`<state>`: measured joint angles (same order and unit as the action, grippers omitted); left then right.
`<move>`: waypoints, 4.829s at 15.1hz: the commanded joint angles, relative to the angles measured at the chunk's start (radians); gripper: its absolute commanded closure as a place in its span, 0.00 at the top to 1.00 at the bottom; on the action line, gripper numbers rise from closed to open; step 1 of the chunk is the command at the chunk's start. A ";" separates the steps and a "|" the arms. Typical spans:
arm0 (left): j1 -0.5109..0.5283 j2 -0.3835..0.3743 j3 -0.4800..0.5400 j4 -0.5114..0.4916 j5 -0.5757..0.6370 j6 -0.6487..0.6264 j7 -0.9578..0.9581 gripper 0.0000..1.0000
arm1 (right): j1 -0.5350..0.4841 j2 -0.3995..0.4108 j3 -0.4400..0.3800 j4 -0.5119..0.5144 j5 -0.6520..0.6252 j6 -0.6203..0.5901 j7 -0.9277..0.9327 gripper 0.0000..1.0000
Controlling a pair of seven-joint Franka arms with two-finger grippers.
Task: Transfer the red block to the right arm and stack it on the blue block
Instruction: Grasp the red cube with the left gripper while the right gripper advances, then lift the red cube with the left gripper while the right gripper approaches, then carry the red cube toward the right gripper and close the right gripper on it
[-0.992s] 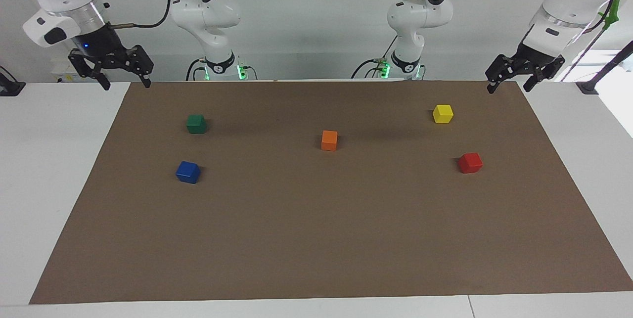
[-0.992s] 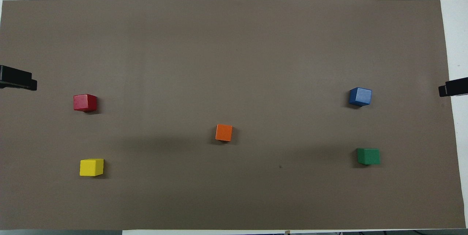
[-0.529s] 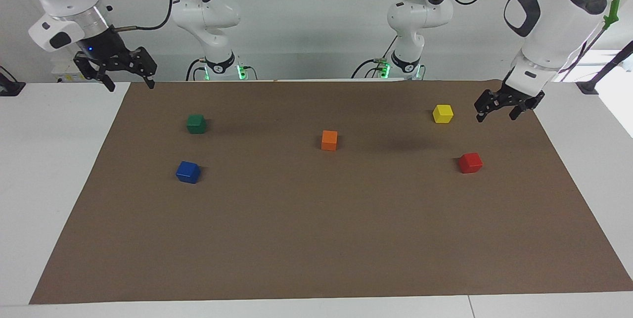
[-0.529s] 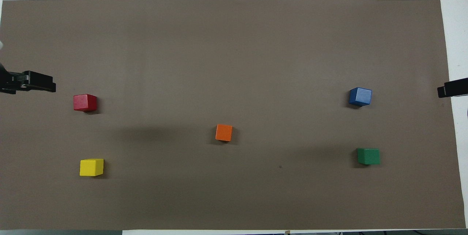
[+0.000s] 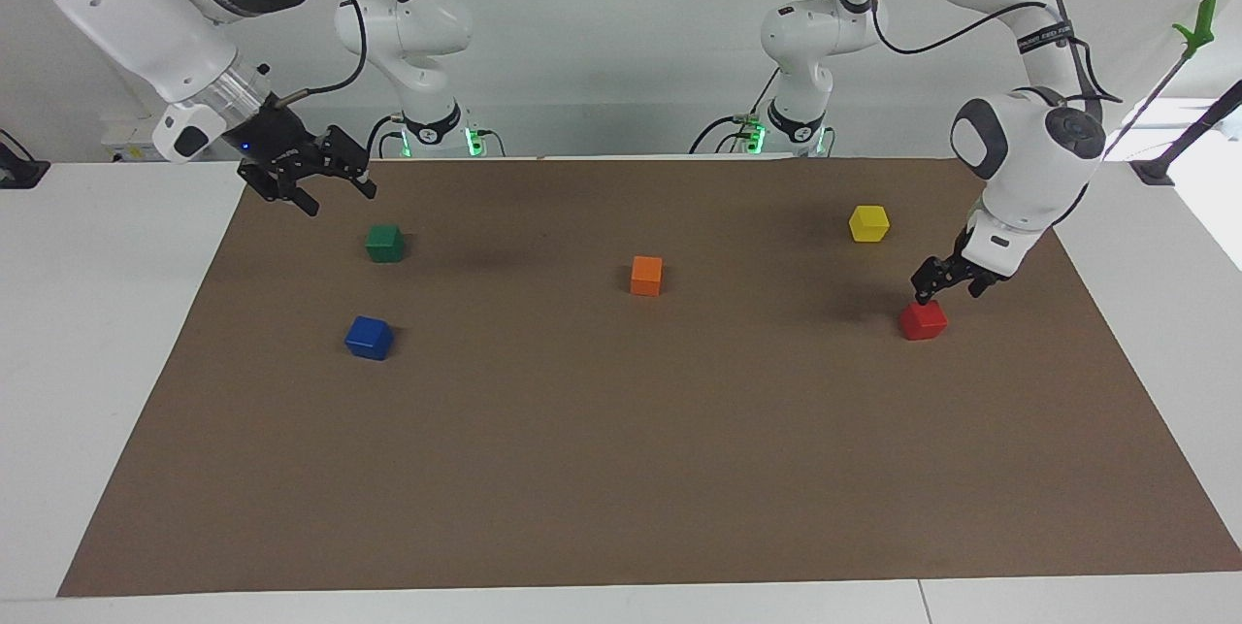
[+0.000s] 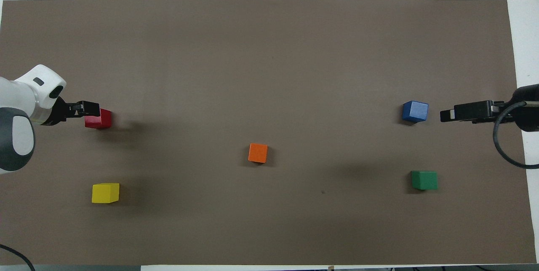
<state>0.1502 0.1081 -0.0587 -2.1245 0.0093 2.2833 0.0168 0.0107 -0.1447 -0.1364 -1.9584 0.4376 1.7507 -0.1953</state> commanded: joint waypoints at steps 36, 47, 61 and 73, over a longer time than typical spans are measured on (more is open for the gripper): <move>-0.081 -0.327 -0.268 0.473 -0.578 -0.750 -1.718 0.00 | 0.360 0.306 0.012 -0.452 1.790 -0.701 -0.581 1.00; -0.138 -0.398 -0.288 0.331 -0.582 -0.602 -1.830 0.00 | 0.554 0.332 0.017 -0.361 1.898 -0.409 -0.731 1.00; -0.138 -0.435 -0.288 0.271 -0.586 -0.577 -1.830 0.00 | 0.730 0.356 0.027 -0.220 2.199 -0.254 -0.783 1.00; -0.138 -0.450 -0.290 0.236 -0.635 -0.542 -1.833 0.00 | 0.729 0.386 0.101 -0.162 2.337 -0.267 -0.823 1.00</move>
<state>0.0198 -0.3041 -0.3573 -1.8377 -0.5860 1.7144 -1.8051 0.7341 0.2268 -0.0697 -2.1445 2.6178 1.4895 -0.9901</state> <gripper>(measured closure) 0.454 0.000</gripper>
